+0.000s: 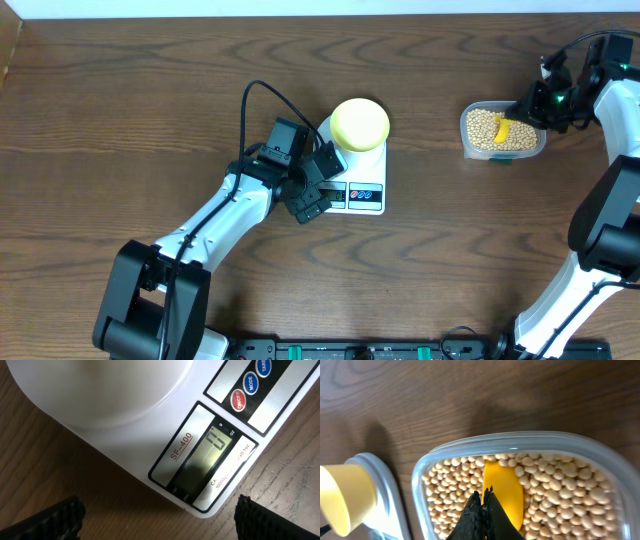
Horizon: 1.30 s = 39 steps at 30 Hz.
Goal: Scoop item into bowl and weigh 50g on scale
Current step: 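Scoop beans with the right gripper and lift the scoop out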
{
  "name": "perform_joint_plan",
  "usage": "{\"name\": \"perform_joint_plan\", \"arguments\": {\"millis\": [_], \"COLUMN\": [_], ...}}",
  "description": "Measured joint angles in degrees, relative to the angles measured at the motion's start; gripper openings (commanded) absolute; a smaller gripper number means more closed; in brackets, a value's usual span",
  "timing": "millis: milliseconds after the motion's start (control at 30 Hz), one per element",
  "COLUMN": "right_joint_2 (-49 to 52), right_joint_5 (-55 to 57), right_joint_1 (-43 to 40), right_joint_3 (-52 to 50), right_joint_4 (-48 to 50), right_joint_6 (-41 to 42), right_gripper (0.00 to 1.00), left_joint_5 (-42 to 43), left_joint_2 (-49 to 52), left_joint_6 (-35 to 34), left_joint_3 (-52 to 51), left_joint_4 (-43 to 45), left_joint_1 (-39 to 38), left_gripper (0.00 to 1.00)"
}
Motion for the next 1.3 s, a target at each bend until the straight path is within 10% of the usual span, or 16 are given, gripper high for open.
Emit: {"name": "perform_joint_plan", "arguments": {"millis": [1300], "right_joint_2": [2.12], "right_joint_5": [-26.86], "right_joint_1": [-12.96], "right_joint_3": [-2.58], "right_joint_4": [4.79], "right_joint_6": [3.93], "right_gripper": [0.01], "left_joint_5": [0.00], "left_joint_2": [0.00], "left_joint_6": [0.00], "left_joint_3": [0.00], "left_joint_4": [0.00], "left_joint_1": [0.00], "left_gripper": [0.98]}}
